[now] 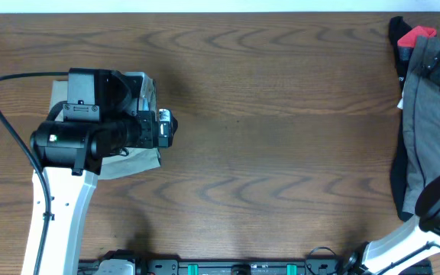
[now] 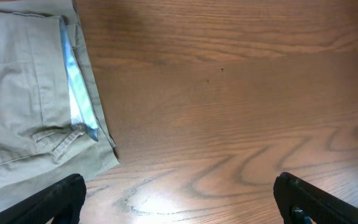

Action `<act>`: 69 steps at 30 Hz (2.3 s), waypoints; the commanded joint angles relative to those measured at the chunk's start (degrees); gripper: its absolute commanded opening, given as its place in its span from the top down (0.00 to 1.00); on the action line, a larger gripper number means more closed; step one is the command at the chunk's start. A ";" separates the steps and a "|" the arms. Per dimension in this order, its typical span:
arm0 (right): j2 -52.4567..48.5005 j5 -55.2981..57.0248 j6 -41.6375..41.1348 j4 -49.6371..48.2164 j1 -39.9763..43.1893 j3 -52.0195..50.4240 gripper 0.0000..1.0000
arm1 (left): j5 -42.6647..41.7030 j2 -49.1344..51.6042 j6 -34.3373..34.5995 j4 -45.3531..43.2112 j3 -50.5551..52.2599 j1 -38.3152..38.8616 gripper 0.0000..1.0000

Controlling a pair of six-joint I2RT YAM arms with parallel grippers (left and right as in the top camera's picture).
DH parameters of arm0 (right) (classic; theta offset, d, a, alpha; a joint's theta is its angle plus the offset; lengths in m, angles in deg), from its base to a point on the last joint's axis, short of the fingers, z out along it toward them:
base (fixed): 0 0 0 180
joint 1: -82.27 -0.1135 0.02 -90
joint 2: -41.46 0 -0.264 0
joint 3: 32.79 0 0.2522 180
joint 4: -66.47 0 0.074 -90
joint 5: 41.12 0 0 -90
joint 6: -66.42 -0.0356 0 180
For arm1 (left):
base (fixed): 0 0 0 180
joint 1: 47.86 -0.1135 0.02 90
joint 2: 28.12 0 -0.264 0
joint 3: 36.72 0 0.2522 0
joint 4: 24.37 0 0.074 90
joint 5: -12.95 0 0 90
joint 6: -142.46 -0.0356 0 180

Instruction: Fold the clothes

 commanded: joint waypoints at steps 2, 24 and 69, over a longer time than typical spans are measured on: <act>-5.81 0.81 -5.73 -4.52 0.09 0.81 0.18 | -0.76 0.31 -0.96 0.24 -1.22 0.42 0.02; -4.90 -1.62 -1.95 -10.01 -0.92 0.81 0.99 | -0.76 0.28 -0.96 1.03 -1.22 0.39 0.02; 7.91 1.36 5.68 13.92 -45.75 0.31 0.24 | 14.01 3.63 -1.01 8.35 -10.54 0.37 0.02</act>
